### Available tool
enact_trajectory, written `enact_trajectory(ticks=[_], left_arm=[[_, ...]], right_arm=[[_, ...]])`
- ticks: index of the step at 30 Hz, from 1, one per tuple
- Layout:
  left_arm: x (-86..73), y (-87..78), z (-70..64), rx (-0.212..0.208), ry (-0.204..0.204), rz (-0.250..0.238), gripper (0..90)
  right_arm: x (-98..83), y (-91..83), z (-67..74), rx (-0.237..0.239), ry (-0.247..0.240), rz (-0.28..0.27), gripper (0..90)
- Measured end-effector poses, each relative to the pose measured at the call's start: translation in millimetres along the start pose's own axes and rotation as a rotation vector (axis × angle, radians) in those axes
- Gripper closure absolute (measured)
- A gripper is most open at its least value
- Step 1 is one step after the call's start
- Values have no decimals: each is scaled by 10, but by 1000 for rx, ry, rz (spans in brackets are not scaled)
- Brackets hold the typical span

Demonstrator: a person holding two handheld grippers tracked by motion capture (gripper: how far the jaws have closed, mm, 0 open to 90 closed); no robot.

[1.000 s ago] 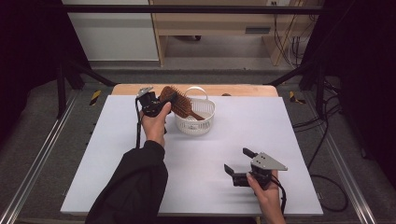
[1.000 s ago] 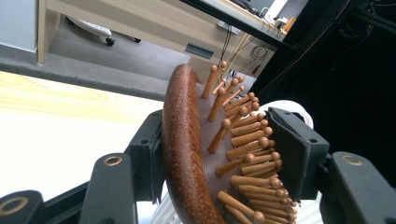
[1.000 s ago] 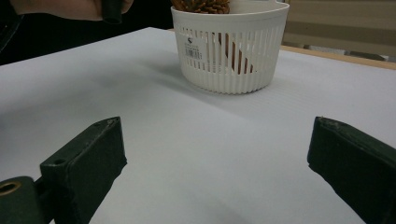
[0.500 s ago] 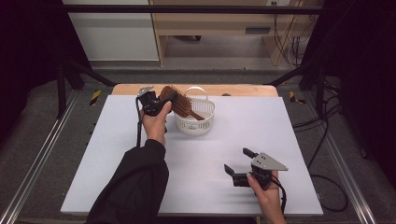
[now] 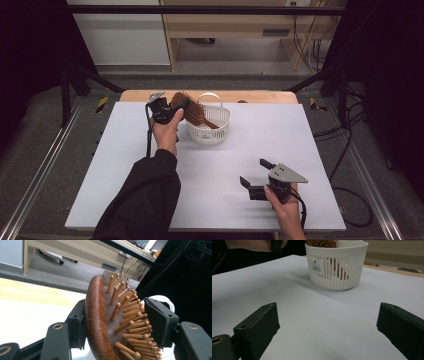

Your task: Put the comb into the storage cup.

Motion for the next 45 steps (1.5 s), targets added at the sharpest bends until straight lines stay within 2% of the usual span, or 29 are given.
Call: enact_trajectory(ticks=[5, 7, 11, 38, 45], left_arm=[[0, 4, 16, 14, 2, -3, 374], [11, -2, 15, 26, 22, -8, 370], [3, 2, 6, 31, 35, -5, 352], [13, 10, 12, 26, 30, -18, 323], [12, 14, 27, 35, 28, -18, 279]], right_arm=[[2, -4, -3, 0, 4, -1, 44], [1, 0, -2, -1, 3, 0, 44], [0, 2, 2, 2, 0, 0, 44], [-1, 2, -4, 4, 5, 2, 43], [-2, 4, 1, 5, 5, 4, 43]])
Point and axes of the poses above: each handheld gripper's, and its own axes: y roughly forward along the jaws, x roughly out of its top, z roughly to its left, the point moved 5 cm from there along y, roughly forward along the jaws, and after that the axes turned 5 degrees about z, right-handed, at the moved point
